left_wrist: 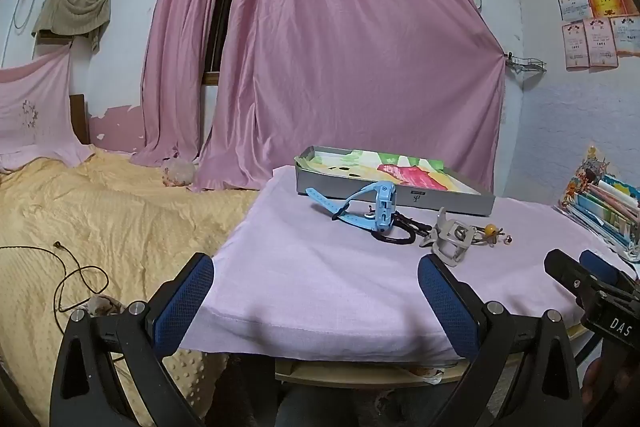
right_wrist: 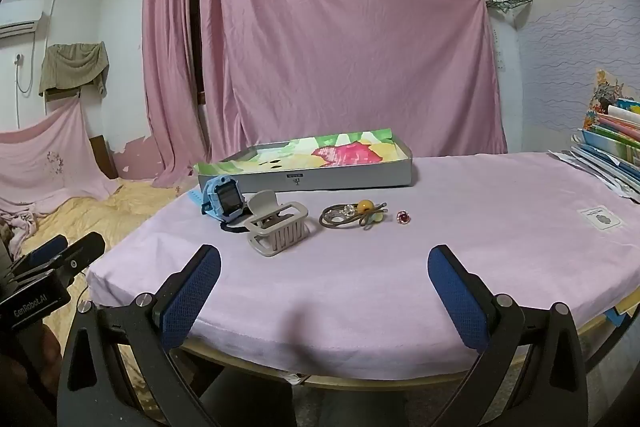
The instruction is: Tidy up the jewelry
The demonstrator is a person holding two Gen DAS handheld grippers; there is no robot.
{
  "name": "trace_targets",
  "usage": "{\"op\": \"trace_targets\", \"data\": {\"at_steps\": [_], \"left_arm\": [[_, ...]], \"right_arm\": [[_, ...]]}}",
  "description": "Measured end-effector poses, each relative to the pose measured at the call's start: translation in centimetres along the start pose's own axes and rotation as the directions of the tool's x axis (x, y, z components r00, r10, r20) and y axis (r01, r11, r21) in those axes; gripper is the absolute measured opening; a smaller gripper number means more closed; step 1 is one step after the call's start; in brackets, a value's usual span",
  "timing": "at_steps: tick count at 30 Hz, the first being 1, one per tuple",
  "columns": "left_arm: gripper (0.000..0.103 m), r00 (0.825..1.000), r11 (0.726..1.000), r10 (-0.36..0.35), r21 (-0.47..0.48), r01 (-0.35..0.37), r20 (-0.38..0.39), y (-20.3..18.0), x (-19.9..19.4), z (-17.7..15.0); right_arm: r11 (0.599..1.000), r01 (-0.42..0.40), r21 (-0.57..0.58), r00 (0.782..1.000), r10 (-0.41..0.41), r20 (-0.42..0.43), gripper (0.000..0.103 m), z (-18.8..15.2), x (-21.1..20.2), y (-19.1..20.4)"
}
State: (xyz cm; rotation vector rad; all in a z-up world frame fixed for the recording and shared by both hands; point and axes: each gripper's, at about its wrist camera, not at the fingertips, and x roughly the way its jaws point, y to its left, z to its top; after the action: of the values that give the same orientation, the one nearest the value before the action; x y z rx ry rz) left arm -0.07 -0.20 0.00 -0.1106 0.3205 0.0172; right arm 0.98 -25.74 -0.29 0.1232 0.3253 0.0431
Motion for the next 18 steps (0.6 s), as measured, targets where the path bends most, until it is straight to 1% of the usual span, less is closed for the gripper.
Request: {"op": "trace_targets", "data": {"at_steps": [4,5,18], "left_arm": [[0.102,1.0,1.0,0.001,0.006,-0.001,0.0,-0.55,-0.11,-0.09],[0.102,1.0,1.0,-0.005,-0.013,0.005,-0.002,0.23,0.05,0.02],[0.102,1.0,1.0,-0.006,-0.014,0.006,-0.003,0.24,0.06,0.01]], "right_arm": [[1.0,0.002,-0.003,1.0,-0.002,-0.006,0.102,-0.11,0.25,0.1],[1.0,0.002,-0.002,1.0,-0.002,-0.006,0.102,-0.11,0.29,0.09],[1.0,0.001,-0.002,1.0,-0.001,-0.001,0.102,0.01,0.2,0.11]]}}
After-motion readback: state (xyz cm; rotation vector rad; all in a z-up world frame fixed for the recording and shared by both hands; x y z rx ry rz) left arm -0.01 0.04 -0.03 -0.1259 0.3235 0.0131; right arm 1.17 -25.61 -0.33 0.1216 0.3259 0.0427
